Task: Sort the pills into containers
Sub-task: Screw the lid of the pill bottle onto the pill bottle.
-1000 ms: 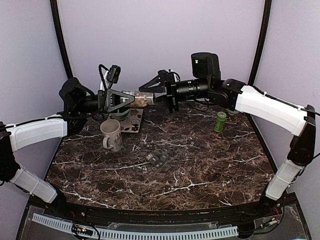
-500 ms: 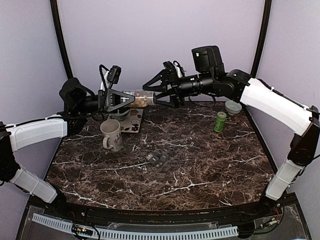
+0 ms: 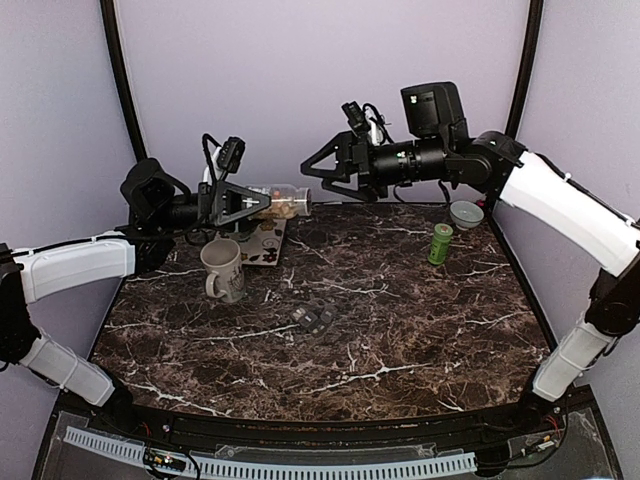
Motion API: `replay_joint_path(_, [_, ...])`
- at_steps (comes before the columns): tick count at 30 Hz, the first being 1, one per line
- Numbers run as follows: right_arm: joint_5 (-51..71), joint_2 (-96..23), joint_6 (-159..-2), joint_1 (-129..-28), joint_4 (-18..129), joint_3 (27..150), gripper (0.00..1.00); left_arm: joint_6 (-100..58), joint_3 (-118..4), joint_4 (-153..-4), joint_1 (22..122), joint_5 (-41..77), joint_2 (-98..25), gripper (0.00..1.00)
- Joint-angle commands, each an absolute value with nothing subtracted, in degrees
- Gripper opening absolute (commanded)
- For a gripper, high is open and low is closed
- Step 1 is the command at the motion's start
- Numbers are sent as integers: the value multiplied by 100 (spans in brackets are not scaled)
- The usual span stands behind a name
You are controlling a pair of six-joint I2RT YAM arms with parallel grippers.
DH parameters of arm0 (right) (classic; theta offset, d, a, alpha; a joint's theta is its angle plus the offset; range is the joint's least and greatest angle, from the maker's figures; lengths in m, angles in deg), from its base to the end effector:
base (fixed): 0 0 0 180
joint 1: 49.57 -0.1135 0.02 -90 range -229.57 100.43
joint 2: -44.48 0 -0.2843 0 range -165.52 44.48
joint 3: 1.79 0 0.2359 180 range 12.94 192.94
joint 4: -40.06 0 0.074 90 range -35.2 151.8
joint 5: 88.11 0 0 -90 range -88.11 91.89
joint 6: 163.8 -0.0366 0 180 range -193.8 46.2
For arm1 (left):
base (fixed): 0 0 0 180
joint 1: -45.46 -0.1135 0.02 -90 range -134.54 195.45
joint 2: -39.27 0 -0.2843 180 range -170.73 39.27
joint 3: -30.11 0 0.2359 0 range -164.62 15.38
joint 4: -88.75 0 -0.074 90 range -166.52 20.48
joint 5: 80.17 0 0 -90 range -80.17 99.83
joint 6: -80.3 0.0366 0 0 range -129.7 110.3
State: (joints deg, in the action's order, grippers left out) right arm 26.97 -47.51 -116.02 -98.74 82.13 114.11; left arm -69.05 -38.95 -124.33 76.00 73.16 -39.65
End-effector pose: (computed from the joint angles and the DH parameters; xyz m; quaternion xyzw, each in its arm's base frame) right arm 0.2154 0.2730 0.4598 -0.1751 0.7813 0.5326 0.2742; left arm 0.2253 -0.1709 0.3878 0.3080 0.5627 -0.7065 0.2989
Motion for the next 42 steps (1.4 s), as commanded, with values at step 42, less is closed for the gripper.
replay_joint_path(42, [695, -4526, -8116, -10933, 9507, 11727, 74, -9858, -4265, -15206, 7591, 8101, -5093, 0])
